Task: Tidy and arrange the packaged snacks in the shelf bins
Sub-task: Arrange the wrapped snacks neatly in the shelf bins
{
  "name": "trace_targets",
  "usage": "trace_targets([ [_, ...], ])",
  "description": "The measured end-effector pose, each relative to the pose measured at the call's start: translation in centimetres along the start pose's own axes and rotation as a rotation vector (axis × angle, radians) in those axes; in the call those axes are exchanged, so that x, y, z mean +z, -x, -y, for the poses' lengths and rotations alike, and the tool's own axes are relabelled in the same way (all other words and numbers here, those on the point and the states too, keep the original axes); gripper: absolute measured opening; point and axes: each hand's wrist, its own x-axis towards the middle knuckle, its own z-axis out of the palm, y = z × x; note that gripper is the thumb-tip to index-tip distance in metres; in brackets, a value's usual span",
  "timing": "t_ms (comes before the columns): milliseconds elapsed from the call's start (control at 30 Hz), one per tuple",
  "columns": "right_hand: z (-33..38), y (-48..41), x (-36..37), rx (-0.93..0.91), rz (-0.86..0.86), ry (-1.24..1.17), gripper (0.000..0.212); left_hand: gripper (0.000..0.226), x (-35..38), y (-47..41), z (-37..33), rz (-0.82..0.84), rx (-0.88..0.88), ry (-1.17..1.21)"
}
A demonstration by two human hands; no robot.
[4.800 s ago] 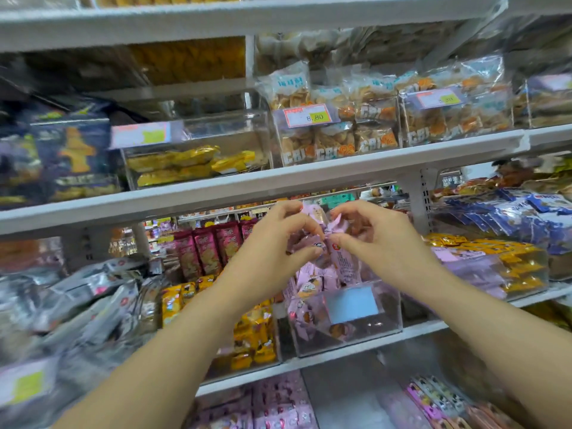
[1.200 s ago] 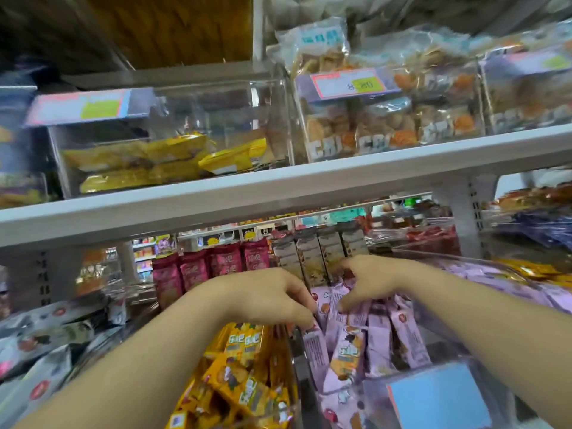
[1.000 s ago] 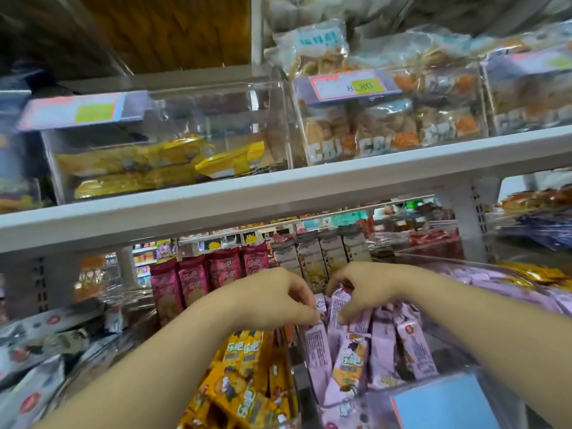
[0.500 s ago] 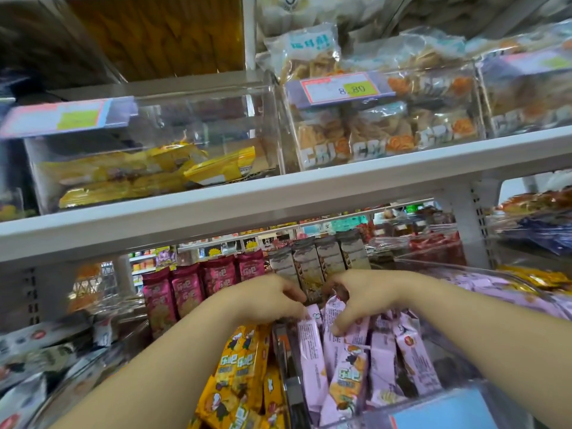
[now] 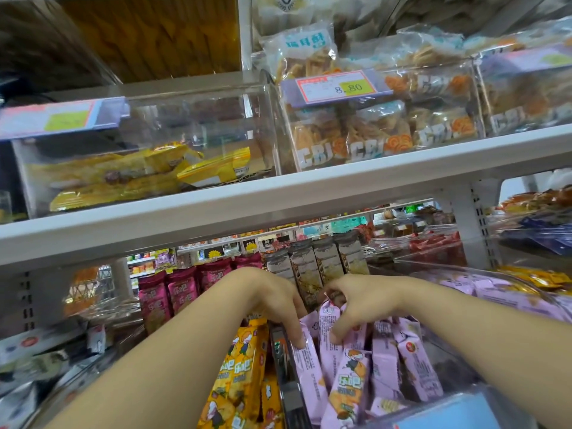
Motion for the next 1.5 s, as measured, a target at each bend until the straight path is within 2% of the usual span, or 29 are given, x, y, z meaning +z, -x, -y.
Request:
trace_targets([
  [133,0.4,0.5,0.0,-0.051,-0.011,0.009,0.070,0.053,0.2,0.1,-0.2,-0.018,0.004,-0.008],
  [267,0.6,1.0,-0.1,-0.116,-0.001,-0.014,0.037,0.048,0.2,0.1,-0.5,-0.012,0.010,-0.027],
  [600,0.7,1.8,-0.5,-0.193,-0.071,-0.014,0.035,0.039,0.1,0.8,0.2,-0.085,0.085,0.029],
  [800,1.0,3.5,-0.6,-0.225,-0.133,-0.030,0.034,0.062,-0.1,1.6,-0.8,-0.122,0.126,-0.065],
  [900,1.2,4.1,-0.5,-0.241,-0.159,-0.005,0.033,0.056,0.2,2.0,-1.2,-0.130,0.144,-0.122],
  [1133,2.4,6.2,-2.1,-0.259,-0.307,0.024,0.033,0.041,-0.3,4.6,-0.7,-0.344,0.237,0.039],
  [1333,5.0,8.9,-3.2,-0.288,-0.390,0.143,0.038,0.048,-0.2,7.7,-1.2,-0.402,0.278,0.325],
  [1400,5.8,10.1,-3.3,-0.306,-0.423,0.199,0.036,0.045,0.2,8.9,-1.6,-0.452,0.303,0.306],
  [1500,6.9,12.3,-3.4,-0.347,-0.503,0.271,0.033,0.041,0.9,11.1,-2.3,-0.611,0.337,0.218],
])
